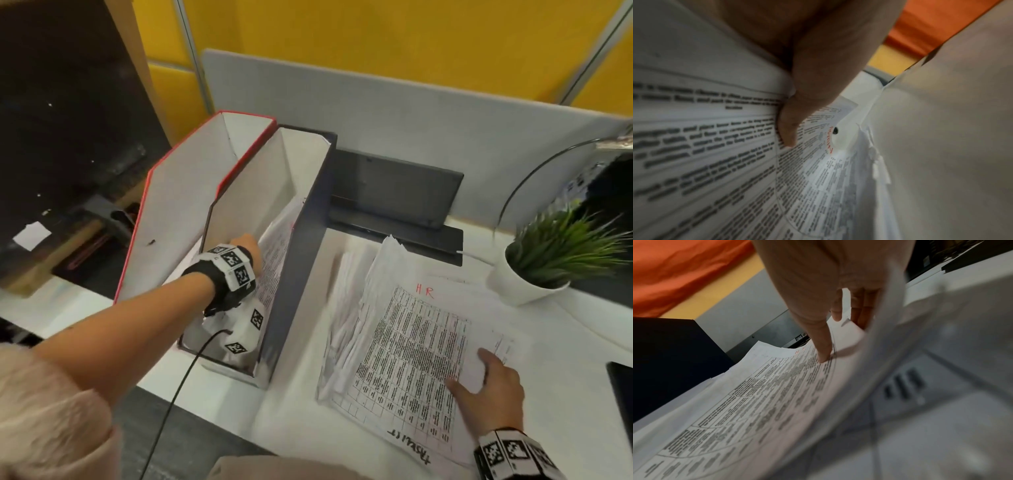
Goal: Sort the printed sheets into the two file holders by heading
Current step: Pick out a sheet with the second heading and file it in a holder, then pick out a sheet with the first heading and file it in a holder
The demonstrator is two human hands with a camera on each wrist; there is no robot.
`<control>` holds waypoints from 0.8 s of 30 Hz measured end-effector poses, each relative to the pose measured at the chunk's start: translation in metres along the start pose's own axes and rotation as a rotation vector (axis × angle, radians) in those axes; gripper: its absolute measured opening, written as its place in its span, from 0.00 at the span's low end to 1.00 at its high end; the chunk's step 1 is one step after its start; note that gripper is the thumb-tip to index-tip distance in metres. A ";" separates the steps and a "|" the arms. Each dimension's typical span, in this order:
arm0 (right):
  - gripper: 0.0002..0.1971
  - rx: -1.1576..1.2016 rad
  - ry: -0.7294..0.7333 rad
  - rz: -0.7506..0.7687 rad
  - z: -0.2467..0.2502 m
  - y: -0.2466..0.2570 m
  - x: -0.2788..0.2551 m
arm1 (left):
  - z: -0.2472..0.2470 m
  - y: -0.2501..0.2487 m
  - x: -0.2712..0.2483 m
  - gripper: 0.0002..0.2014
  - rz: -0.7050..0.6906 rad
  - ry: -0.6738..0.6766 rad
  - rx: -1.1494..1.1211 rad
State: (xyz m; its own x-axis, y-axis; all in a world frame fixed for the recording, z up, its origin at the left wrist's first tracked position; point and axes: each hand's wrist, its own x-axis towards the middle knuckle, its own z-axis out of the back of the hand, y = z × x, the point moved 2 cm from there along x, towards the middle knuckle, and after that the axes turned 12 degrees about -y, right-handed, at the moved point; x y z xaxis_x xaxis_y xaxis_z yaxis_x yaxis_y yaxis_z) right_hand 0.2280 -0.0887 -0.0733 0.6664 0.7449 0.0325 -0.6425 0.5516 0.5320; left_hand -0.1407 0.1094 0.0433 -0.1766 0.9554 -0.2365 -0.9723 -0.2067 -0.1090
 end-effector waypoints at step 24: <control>0.44 -0.067 0.071 -0.057 -0.005 0.010 0.001 | 0.046 -0.132 -0.110 0.10 -0.616 -0.671 -0.891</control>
State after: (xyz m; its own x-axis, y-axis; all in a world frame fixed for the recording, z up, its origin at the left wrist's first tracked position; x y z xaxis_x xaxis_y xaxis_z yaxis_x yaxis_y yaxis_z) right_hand 0.2206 -0.0806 -0.0718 0.6756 0.7350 -0.0577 -0.6299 0.6160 0.4731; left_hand 0.0002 0.0416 0.1282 -0.0302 0.8083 0.5880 -0.5280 0.4867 -0.6960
